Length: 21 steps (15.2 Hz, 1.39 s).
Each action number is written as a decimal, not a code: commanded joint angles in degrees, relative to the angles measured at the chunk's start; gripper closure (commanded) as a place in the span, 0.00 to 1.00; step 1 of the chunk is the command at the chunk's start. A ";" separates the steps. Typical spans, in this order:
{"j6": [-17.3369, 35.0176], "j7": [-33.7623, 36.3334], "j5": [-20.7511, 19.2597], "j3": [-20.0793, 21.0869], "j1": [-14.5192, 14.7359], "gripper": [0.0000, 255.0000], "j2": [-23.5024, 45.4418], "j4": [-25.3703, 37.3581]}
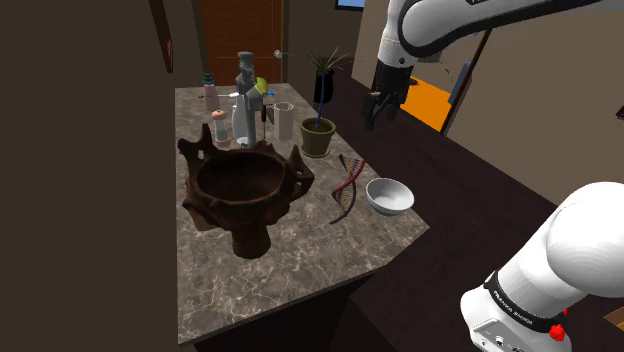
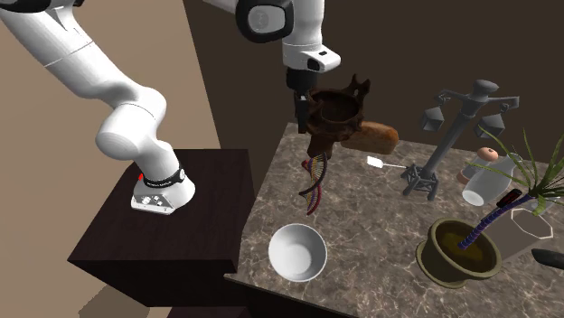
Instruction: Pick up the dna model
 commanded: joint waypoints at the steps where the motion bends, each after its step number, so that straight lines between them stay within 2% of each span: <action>1: 1.50 -0.57 -0.11 -0.03 0.09 0.00 3.82 0.78; 10: 7.43 -2.55 -0.82 0.22 0.49 0.00 23.24 7.33; 18: 13.01 -1.94 -1.37 0.14 0.48 0.00 27.35 5.63; 20: 13.01 -1.94 -1.36 0.14 0.48 0.00 27.34 5.63; 21: 13.05 -2.00 -1.37 0.11 0.44 1.00 27.38 5.62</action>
